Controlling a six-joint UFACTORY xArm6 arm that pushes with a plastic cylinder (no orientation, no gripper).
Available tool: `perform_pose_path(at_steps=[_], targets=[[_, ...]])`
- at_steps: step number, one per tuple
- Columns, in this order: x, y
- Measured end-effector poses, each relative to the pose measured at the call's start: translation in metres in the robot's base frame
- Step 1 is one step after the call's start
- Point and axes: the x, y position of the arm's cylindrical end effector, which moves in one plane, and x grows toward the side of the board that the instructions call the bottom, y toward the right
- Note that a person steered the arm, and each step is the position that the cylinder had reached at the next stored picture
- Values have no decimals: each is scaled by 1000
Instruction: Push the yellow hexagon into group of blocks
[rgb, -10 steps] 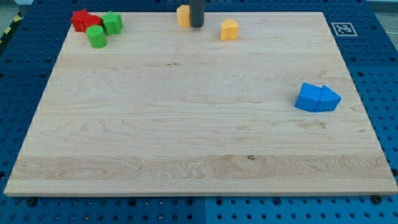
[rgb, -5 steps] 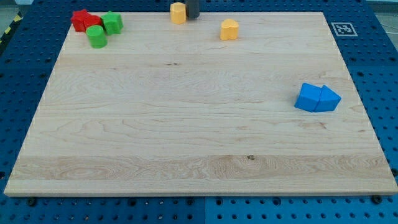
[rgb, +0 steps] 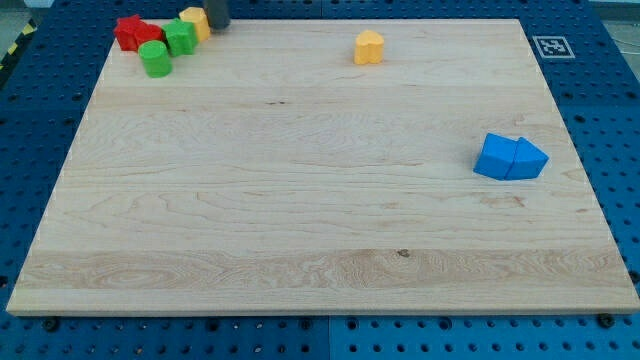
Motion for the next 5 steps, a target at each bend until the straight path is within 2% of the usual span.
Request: perform_pose_path(at_steps=[3, 5], targets=[[-1, -61], [-1, -49]])
